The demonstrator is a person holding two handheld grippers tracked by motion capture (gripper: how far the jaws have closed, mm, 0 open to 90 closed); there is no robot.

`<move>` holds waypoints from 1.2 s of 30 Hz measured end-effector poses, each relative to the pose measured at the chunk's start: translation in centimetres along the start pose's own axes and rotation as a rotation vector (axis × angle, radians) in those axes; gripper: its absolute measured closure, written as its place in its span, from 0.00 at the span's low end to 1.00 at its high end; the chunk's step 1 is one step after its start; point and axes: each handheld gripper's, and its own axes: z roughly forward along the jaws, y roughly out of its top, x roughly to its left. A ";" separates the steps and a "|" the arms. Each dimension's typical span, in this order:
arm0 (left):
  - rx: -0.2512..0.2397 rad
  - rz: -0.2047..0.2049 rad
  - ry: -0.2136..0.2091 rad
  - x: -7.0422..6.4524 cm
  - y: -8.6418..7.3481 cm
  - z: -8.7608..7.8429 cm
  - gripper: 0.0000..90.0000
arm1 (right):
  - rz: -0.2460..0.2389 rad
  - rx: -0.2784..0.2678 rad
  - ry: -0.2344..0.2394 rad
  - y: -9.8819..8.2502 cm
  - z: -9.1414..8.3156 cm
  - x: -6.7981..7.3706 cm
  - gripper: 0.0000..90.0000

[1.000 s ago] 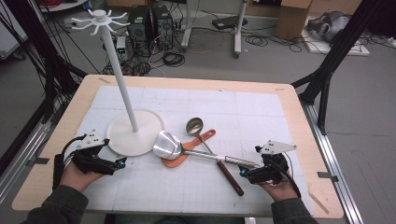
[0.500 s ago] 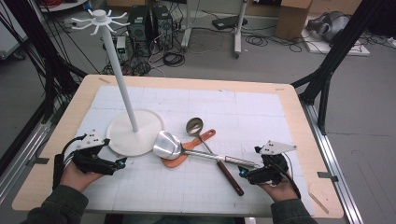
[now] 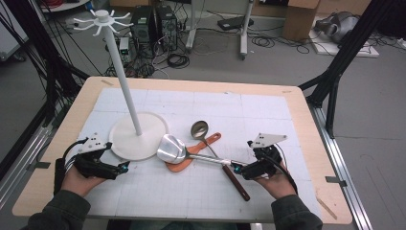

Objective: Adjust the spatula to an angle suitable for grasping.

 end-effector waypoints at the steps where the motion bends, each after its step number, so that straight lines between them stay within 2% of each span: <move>1: 0.000 0.001 -0.001 0.0 0.0 0.0 0.02 | -0.004 -0.005 -0.001 0.4 0.2 0.0 0.04; 3: 0.002 0.000 -0.001 0.0 0.0 0.0 0.02 | -0.012 -0.026 0.026 1.2 0.6 -0.1 0.21; 4: 0.000 -0.001 0.000 0.0 0.0 0.0 0.02 | -0.007 -0.023 0.045 1.7 0.8 -0.1 0.23; 6: -0.002 0.002 0.002 0.0 0.0 -0.1 0.02 | -0.028 -0.017 0.065 2.5 1.4 -0.1 0.17; 9: -0.001 0.001 0.001 0.0 0.0 -0.1 0.02 | -0.038 -0.011 0.113 3.4 2.3 0.1 0.17; 13: -0.001 0.002 -0.004 0.0 0.0 -0.1 0.02 | -0.046 0.010 0.139 4.0 3.3 0.2 0.20; 14: -0.003 0.001 -0.004 0.0 0.0 -0.1 0.02 | -0.056 0.029 0.161 4.1 4.0 0.2 0.24; 21: -0.005 0.005 -0.007 -0.1 0.0 -0.1 0.02 | -0.085 0.078 0.203 4.3 5.7 0.6 0.37; 27: -0.006 0.005 -0.008 -0.1 0.0 -0.2 0.02 | -0.144 0.120 0.257 4.7 7.3 1.3 0.52; 36: -0.004 0.007 -0.012 -0.1 0.0 -0.1 0.02 | -0.214 0.185 0.297 5.0 9.5 1.5 0.65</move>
